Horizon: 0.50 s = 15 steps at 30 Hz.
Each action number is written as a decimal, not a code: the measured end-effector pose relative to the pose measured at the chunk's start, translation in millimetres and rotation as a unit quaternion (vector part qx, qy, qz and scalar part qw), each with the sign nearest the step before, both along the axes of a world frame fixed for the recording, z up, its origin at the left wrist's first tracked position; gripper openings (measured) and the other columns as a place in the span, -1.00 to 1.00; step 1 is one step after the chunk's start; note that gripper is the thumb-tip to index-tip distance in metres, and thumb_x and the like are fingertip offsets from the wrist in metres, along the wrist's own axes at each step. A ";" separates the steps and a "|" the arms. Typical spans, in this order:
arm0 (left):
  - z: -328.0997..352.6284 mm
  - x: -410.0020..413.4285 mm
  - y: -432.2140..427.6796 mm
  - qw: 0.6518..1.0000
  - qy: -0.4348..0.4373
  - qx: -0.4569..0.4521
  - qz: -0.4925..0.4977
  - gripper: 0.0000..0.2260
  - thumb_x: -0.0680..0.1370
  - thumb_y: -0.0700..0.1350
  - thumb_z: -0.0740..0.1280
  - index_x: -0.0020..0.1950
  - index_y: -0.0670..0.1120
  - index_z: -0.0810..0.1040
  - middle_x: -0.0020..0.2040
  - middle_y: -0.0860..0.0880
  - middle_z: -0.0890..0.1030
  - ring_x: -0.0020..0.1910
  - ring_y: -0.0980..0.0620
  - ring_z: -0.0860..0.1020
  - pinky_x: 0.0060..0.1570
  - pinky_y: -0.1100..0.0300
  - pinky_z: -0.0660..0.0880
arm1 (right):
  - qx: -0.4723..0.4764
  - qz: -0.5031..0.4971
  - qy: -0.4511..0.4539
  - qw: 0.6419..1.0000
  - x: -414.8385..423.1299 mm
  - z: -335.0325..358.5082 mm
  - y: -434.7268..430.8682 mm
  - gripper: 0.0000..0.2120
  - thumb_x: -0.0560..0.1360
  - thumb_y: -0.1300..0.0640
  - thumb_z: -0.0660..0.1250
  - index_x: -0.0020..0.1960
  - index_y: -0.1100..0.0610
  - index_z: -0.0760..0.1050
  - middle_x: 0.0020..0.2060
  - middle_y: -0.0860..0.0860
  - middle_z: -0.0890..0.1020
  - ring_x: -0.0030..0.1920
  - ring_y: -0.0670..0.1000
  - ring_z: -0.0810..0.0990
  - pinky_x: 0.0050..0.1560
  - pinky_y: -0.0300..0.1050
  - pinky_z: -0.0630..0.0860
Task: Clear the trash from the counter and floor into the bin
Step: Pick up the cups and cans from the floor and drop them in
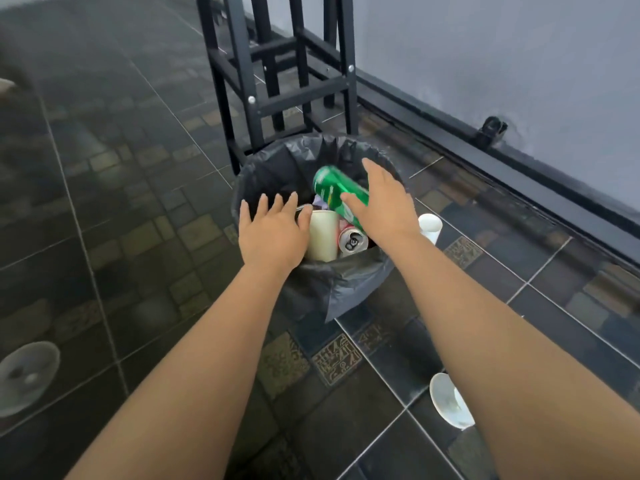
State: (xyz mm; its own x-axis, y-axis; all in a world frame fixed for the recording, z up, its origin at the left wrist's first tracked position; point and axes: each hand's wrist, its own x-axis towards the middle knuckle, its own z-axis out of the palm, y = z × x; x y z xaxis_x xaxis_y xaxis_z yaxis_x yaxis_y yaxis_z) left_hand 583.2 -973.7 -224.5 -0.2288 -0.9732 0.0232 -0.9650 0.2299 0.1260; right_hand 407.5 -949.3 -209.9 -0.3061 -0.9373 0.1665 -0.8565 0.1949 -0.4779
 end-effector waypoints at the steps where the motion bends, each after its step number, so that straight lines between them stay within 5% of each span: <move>1: 0.5 0.5 0.6 1.000 0.003 0.002 0.001 -0.48 0.65 0.20 -0.16 0.59 0.12 0.14 0.58 0.02 0.20 0.58 -0.03 0.04 0.51 -0.08 -0.17 | 0.008 0.000 0.016 1.000 0.6 -1.4 0.2 -0.36 0.58 -0.11 0.24 0.57 0.06 0.11 0.52 0.01 0.27 0.48 0.08 0.27 0.40 0.08 0.24; 9: 3.7 -0.6 12.5 0.997 0.064 -0.041 -0.024 -0.50 0.67 0.16 -0.09 0.57 0.05 0.24 0.58 -0.01 0.18 0.57 -0.01 0.08 0.53 -0.05 -0.09 | -0.041 0.008 0.038 0.998 -4.6 -10.5 36.4 -0.50 0.63 -0.04 0.14 0.52 0.13 0.23 0.46 0.08 0.38 0.43 0.12 0.35 0.44 0.05 0.25; 15: 3.5 -29.5 50.2 0.986 0.073 -0.095 -0.114 -0.52 0.68 0.07 -0.04 0.54 -0.09 0.29 0.54 -0.12 0.27 0.55 -0.11 0.16 0.51 -0.08 0.05 | -0.056 0.006 0.013 0.998 -25.8 -14.3 90.6 -0.51 0.65 -0.03 0.13 0.54 0.09 0.21 0.52 0.04 0.29 0.51 0.05 0.24 0.50 -0.01 0.17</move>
